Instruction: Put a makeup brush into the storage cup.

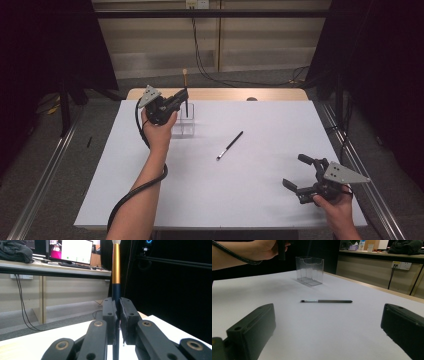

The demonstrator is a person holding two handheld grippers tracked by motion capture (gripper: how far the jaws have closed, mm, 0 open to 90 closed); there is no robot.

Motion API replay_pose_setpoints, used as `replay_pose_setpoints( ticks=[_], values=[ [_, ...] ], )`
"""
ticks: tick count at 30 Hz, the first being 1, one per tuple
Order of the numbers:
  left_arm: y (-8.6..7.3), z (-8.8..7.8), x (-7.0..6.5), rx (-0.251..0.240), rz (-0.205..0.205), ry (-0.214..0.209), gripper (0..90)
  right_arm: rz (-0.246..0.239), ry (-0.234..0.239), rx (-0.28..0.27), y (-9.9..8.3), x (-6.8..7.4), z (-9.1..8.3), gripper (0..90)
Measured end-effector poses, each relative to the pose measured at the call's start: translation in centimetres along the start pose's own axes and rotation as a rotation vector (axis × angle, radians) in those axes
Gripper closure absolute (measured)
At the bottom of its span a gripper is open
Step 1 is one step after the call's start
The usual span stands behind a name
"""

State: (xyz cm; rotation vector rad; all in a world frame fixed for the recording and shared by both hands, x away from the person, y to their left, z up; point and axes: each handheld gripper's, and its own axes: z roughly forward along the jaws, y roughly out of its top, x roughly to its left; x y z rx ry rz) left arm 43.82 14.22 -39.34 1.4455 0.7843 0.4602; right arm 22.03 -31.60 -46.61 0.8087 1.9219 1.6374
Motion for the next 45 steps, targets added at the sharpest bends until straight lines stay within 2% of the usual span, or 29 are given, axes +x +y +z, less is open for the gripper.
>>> replay_pose_setpoints(
  ticks=[13,24,31,45],
  values=[
    [-0.1,0.7,0.0,-0.020,-0.013,0.000,83.3,0.005,0.001,0.003,-0.1,-0.1,0.0,0.0],
    [-0.3,1.4,0.2,-0.006,-0.008,0.013,83.4,0.008,-0.007,0.002,-0.3,-0.3,-0.4,0.0],
    [-0.3,1.7,0.0,-0.010,-0.005,0.006,83.3,0.008,-0.007,0.004,-0.3,-0.2,-0.5,0.0],
    [-0.6,1.7,0.3,-0.012,0.001,0.038,83.3,0.001,0.003,0.007,-0.2,-0.1,-0.3,0.0]
  ],
)
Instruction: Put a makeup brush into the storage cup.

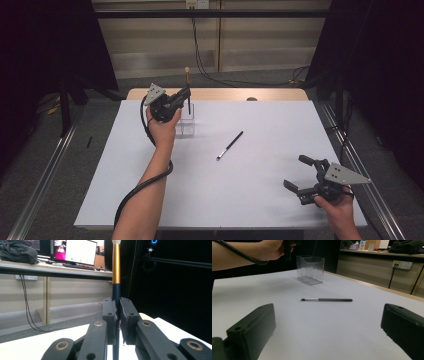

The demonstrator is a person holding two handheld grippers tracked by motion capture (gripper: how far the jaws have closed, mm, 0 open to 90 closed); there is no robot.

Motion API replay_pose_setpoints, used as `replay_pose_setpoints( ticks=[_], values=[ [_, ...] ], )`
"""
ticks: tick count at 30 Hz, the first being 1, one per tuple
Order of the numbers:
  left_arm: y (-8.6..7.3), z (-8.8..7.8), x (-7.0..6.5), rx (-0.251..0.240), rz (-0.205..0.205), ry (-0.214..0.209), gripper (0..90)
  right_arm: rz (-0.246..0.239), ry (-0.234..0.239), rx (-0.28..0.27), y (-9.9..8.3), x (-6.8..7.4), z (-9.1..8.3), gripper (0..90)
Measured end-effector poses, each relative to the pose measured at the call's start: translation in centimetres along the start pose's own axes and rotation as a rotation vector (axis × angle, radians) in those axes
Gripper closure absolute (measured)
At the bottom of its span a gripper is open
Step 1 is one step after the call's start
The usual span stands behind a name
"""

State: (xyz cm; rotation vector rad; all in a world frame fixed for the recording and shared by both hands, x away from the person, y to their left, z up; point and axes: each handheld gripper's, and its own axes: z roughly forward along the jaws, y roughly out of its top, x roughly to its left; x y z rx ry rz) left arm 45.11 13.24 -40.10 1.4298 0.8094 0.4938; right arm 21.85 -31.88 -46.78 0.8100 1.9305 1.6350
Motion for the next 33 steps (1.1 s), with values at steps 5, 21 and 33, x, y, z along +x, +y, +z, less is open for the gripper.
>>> replay_pose_setpoints(
  ticks=[5,21,33],
  values=[
    [-0.1,0.0,0.1,0.000,0.005,0.009,83.3,0.000,0.003,-0.003,0.0,0.0,0.0,0.0],
    [-0.7,0.2,0.4,-0.003,0.007,0.028,83.3,-0.006,0.014,-0.001,0.1,0.1,0.2,0.0],
    [-1.4,0.4,0.6,0.001,0.004,0.043,83.3,-0.007,0.013,-0.004,0.1,0.0,0.3,0.0]
  ],
)
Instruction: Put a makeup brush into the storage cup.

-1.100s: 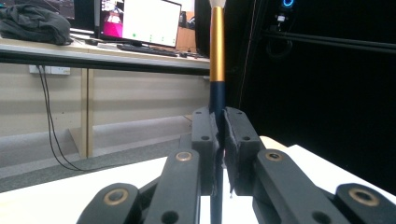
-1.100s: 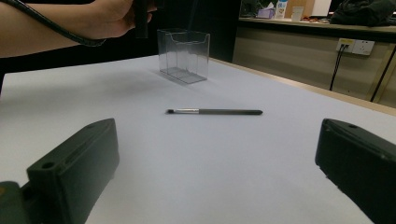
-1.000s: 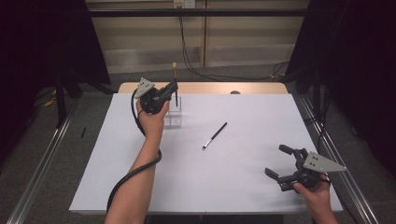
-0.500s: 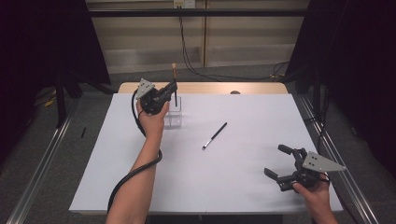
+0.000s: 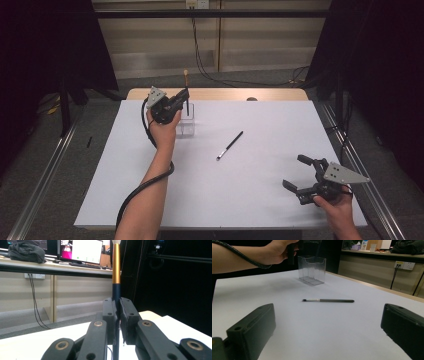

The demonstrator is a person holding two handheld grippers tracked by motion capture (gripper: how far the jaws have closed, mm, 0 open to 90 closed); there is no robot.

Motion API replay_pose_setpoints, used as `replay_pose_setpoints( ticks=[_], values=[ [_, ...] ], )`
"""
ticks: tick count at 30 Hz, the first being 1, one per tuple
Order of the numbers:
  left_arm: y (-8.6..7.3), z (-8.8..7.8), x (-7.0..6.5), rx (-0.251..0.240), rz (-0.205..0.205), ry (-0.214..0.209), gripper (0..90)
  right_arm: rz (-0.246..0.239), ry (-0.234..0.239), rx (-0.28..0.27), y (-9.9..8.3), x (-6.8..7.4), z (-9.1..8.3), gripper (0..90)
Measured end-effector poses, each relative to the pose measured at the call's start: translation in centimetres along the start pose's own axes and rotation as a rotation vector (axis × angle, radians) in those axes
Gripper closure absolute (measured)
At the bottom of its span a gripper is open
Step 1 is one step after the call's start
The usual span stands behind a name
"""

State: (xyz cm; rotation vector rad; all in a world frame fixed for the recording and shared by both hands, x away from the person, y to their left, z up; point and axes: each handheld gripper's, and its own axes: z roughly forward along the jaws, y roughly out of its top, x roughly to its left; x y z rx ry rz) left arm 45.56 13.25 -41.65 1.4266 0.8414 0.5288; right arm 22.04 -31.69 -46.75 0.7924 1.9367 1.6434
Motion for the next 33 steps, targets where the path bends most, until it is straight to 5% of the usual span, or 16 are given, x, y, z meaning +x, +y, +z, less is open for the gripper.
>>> replay_pose_setpoints(
  ticks=[33],
  values=[
    [-1.8,-0.5,0.1,0.020,0.000,0.005,83.2,-0.002,0.002,0.006,0.0,0.1,-0.1,0.0]
  ],
)
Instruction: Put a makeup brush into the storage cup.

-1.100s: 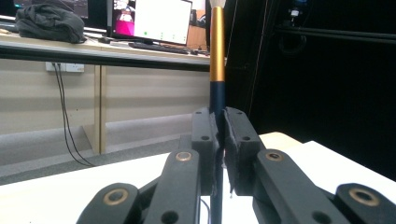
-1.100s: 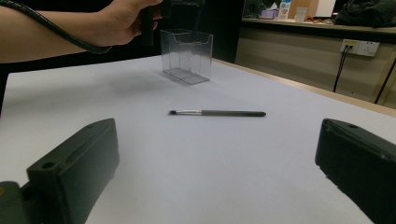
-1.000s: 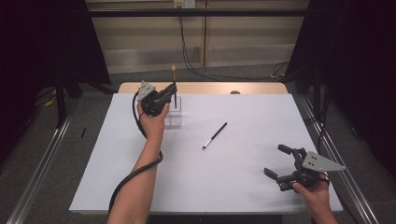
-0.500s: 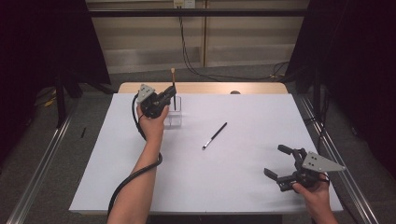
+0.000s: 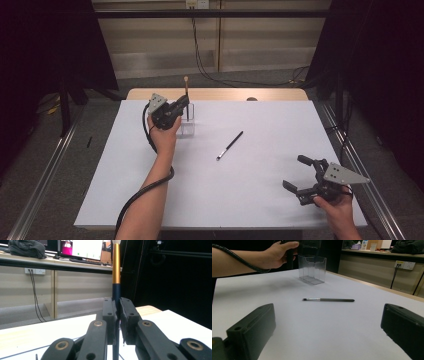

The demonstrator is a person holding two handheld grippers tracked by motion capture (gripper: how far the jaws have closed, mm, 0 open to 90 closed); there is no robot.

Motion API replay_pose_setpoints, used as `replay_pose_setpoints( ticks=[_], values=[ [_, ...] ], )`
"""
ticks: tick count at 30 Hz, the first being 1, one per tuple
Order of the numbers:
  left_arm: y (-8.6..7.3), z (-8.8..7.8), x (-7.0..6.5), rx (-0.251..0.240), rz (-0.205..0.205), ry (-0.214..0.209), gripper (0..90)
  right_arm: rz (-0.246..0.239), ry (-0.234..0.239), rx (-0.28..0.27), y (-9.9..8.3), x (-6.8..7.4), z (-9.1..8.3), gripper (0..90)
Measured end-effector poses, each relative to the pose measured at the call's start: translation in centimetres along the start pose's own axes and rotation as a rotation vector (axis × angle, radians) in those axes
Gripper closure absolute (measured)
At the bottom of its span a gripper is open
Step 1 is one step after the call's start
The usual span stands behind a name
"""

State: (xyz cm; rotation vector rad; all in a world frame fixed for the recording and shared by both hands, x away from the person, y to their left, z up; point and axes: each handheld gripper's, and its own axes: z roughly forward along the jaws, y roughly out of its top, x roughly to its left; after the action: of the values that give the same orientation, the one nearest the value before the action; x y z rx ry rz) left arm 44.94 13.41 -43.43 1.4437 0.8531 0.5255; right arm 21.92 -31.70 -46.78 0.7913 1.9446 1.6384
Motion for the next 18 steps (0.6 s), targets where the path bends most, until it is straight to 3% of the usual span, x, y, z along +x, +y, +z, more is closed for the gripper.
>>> replay_pose_setpoints(
  ticks=[18],
  values=[
    [-0.63,-0.47,0.33,0.016,0.000,0.005,83.1,0.000,0.003,0.001,0.00,0.06,0.14,0.0]
  ],
)
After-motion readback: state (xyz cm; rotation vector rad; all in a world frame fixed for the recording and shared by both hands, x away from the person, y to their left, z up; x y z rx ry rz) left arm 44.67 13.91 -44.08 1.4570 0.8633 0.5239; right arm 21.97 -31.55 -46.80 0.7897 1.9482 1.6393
